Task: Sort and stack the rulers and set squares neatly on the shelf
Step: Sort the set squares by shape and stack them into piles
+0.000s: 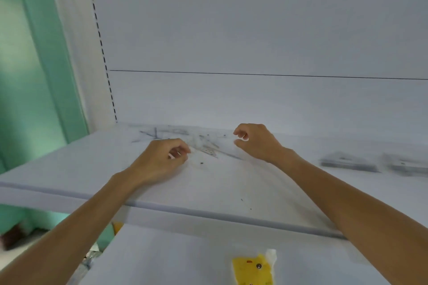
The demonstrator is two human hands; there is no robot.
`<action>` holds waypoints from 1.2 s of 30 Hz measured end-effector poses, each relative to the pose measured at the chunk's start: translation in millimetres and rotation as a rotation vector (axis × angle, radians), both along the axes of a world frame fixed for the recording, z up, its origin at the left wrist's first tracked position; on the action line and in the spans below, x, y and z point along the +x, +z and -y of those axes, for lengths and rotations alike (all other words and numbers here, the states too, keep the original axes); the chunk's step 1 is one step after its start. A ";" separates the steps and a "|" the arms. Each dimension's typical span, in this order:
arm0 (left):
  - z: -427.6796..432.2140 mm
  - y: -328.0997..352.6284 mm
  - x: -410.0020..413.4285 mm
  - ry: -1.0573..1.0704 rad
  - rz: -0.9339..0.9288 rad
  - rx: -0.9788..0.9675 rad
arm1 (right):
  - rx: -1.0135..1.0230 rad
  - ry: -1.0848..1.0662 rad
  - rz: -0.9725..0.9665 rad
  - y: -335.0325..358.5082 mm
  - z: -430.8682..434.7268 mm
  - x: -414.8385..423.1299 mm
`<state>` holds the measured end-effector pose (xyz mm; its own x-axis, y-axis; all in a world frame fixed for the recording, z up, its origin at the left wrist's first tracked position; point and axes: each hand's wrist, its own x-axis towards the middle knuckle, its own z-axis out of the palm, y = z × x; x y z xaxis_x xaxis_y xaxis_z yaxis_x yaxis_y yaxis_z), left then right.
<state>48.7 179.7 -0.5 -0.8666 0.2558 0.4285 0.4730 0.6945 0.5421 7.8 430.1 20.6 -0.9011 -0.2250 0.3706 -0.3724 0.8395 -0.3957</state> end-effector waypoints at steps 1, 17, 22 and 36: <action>18.2 0.8 -2.7 0.014 -0.004 0.005 | -0.010 -0.003 0.007 0.0 15.2 -6.2; 82.3 4.8 -69.1 -0.074 0.186 -0.302 | 0.195 -0.368 0.184 -11.4 110.9 -59.0; 86.8 -2.1 -80.0 -0.076 0.084 -0.220 | 0.273 -0.385 0.054 -14.8 115.7 -60.3; 92.2 -10.6 -89.0 -0.090 0.053 -0.226 | 0.351 -0.204 -0.040 -11.6 138.6 -49.6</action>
